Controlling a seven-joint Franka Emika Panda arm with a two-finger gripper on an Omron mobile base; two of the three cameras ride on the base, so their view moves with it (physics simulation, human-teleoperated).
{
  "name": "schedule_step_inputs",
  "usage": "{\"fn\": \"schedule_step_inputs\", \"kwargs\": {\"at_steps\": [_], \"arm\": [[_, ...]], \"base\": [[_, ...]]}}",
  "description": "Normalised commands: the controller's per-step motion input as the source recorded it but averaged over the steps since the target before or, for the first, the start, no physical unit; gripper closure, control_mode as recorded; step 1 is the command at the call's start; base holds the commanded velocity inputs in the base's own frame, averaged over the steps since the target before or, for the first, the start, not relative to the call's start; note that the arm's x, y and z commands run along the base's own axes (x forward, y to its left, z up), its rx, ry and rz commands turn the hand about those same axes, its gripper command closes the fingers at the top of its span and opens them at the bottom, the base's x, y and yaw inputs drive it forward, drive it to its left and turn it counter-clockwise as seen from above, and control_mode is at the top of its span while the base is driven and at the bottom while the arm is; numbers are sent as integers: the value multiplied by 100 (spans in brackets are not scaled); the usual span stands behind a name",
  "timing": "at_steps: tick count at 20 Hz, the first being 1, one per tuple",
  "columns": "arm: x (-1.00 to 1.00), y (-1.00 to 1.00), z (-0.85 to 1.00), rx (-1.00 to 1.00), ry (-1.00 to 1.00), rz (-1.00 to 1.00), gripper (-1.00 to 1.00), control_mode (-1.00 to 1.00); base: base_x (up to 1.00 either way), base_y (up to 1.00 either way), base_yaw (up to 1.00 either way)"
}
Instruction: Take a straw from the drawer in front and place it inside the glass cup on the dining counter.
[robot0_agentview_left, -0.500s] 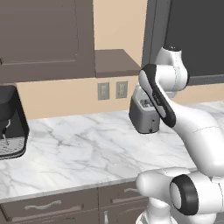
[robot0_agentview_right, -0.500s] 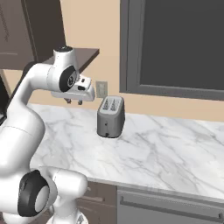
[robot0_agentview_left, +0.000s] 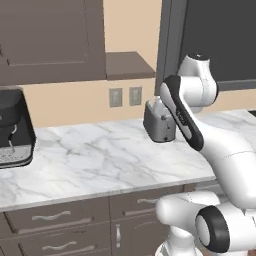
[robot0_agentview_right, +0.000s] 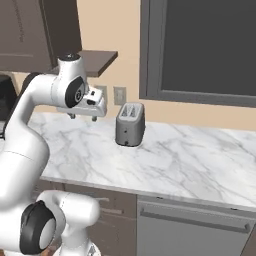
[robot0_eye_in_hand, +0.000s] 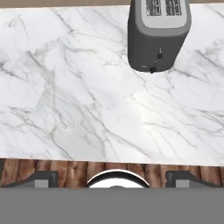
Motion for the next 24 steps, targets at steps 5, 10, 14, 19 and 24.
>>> {"fn": "schedule_step_inputs", "kwargs": {"at_steps": [5,10,14,19,24], "arm": [[0,0,0,0,0,0,-100,100],[0,0,0,0,0,0,-100,100],[0,0,0,0,0,0,-100,100],[0,0,0,0,0,0,-100,100],[0,0,0,0,0,0,-100,100]], "base": [[-43,-4,0],[-1,-45,10],[0,-74,28],[0,-71,36],[-1,-60,41]]}}
